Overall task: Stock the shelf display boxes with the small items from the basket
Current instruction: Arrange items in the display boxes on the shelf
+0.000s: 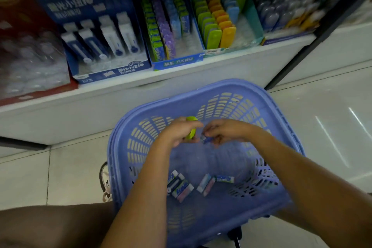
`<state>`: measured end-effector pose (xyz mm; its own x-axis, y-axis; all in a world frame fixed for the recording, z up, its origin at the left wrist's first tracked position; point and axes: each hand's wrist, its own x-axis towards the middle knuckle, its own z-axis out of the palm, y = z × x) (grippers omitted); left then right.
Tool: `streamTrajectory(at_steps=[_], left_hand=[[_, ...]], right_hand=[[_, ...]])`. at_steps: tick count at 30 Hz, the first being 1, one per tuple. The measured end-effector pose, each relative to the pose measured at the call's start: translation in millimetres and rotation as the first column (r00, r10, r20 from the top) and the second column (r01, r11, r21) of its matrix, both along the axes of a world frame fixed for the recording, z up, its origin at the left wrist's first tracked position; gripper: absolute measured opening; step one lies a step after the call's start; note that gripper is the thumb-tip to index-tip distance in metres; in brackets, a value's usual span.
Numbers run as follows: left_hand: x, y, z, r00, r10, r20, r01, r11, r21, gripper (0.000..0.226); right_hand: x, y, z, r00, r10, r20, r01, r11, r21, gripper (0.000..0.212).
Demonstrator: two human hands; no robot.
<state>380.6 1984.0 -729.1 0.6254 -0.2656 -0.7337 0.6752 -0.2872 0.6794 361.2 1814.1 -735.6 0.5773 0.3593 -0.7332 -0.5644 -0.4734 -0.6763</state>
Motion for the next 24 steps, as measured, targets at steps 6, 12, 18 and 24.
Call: streamTrajectory(at_steps=[6,12,18,24], left_hand=[[2,-41,63,0.948,-0.135,0.289,0.165,0.983,-0.084,0.032],[5,-72,116,0.920,0.091,0.381,-0.017,0.981,-0.192,0.033],[15,-97,140,0.936,0.165,0.310,-0.052,0.938,-0.342,0.013],[22,-107,135,0.947,0.142,0.290,-0.034,0.936,-0.350,0.014]], right_hand=[[13,-66,79,0.911,-0.357,0.209,0.298,0.917,0.266,0.011],[28,-125,127,0.614,-0.557,0.559,0.474,0.827,0.304,0.018],[76,-165,154,0.428,-0.227,0.875,0.579,0.812,-0.073,0.042],[108,-168,158,0.356,0.221,0.908,0.477,0.792,-0.380,0.028]])
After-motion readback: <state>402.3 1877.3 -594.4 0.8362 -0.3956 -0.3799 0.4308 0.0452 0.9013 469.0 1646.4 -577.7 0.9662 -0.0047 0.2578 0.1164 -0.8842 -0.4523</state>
